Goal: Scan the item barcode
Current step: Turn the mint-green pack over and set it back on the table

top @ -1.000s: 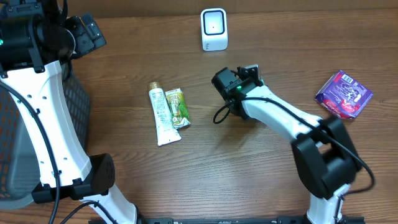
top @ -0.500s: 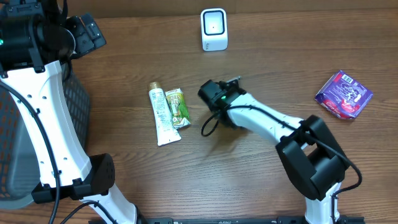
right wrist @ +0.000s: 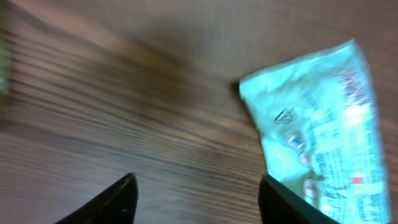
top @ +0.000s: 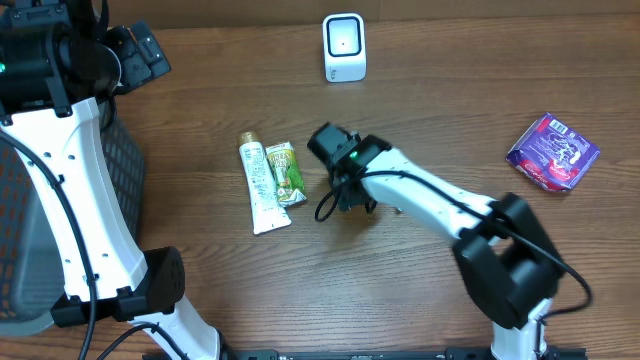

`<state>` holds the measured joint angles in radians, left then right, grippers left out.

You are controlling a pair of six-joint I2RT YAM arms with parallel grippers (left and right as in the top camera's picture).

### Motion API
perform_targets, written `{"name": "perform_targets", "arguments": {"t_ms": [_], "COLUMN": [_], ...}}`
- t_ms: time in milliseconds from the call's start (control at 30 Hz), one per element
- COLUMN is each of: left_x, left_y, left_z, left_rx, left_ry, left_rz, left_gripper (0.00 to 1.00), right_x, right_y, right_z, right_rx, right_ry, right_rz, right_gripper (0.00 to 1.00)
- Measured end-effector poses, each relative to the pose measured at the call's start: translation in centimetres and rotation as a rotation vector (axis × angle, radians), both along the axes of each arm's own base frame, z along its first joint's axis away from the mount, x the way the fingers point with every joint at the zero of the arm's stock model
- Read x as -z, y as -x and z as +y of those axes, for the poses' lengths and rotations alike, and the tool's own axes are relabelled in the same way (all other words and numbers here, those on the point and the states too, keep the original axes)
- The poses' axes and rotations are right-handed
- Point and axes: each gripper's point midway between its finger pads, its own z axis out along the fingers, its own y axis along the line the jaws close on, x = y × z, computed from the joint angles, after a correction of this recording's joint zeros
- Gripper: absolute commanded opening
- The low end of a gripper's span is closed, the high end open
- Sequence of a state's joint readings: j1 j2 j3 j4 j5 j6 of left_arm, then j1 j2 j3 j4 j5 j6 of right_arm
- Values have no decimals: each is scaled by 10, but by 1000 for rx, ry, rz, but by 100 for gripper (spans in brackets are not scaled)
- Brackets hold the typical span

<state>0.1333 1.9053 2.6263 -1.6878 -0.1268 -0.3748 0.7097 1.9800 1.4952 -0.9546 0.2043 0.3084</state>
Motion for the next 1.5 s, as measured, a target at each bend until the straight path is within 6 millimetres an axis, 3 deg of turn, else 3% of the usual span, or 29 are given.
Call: {"name": "perform_targets", "arguments": {"t_ms": [33, 67, 200, 267, 400, 700, 900, 1033, 1167, 1333, 1467, 1500], "left_x": [0, 0, 0, 0, 0, 0, 0, 0, 0, 0, 0, 0], "left_y": [0, 0, 0, 0, 0, 0, 0, 0, 0, 0, 0, 0], "left_z": [0, 0, 0, 0, 0, 0, 0, 0, 0, 0, 0, 0], "left_rx": [0, 1, 0, 1, 1, 1, 0, 0, 1, 1, 1, 1], "left_ry": [0, 0, 0, 0, 0, 0, 0, 0, 0, 0, 0, 0], "left_rz": [0, 0, 0, 0, 0, 0, 0, 0, 0, 0, 0, 0], "left_gripper": [99, 100, 99, 99, 99, 100, 99, 100, 100, 100, 99, 100], "right_x": [-12, -31, -85, -97, -83, -3, 27, 36, 36, 37, 37, 36], "right_y": [-5, -14, -43, -56, -63, -35, -29, -25, -20, -12, -9, -5], "right_z": [2, 1, -22, -44, -69, -68, -77, -76, -74, -73, -71, -71], "right_rx": [11, 26, 107, 167, 244, 249, 257, 251, 242, 231, 209, 192], "right_ry": [-38, -94, -256, -315, -370, -350, -327, -340, -341, -335, -339, -338], "right_rz": [-15, -39, -108, -110, -50, 100, 77, 75, 77, 83, 98, 113], "right_gripper": [68, 61, 16, 4, 4, 4, 4, 4, 14, 17, 45, 46]}}
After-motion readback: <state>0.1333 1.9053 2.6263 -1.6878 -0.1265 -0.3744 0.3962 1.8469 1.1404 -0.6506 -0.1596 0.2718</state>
